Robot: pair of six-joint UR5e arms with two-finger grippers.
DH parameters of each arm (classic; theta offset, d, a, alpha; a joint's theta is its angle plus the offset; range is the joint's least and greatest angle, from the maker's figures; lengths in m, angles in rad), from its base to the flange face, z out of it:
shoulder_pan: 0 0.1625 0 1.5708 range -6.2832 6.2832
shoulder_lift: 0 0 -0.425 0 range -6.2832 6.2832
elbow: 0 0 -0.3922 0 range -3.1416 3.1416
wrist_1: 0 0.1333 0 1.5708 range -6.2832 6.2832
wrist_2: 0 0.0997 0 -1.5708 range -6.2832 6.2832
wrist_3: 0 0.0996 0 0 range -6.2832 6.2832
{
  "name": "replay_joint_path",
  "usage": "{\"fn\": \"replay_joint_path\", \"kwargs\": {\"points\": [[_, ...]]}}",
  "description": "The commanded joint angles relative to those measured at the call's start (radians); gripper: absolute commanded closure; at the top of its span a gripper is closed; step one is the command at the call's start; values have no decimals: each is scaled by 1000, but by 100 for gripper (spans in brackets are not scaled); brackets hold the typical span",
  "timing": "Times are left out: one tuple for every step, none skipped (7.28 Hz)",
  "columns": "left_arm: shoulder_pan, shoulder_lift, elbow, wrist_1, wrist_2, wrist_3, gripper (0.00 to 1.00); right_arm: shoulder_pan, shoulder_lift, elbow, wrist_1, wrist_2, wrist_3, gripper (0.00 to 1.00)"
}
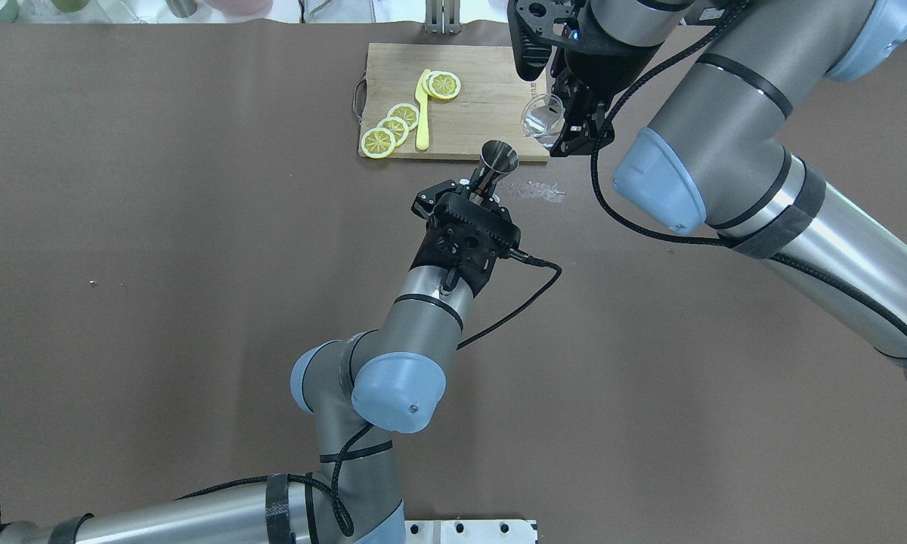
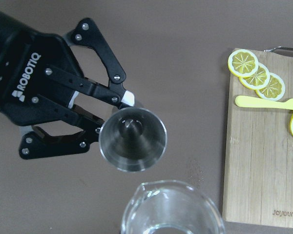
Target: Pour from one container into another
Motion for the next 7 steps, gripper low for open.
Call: {"fn": "replay_joint_path", "kwargs": {"points": [[1, 1, -2, 0, 0, 0, 100, -1, 28, -24, -28, -3, -2, 100], [1, 1, -2, 0, 0, 0, 100, 1, 42, -41, -37, -3, -2, 100], [1, 1, -2, 0, 0, 0, 100, -1, 62, -59, -49, -8, -8, 100], [1, 1, -2, 0, 0, 0, 100, -1, 79, -73, -60, -26, -11, 100], [1, 1, -2, 0, 0, 0, 100, -2, 83, -72, -72, -39, -23, 100], [1, 1, -2, 0, 0, 0, 100, -5, 88, -62, -86, -40, -29, 100], [1, 1, -2, 0, 0, 0, 100, -14, 88, -56, -97, -58, -29, 100]]}}
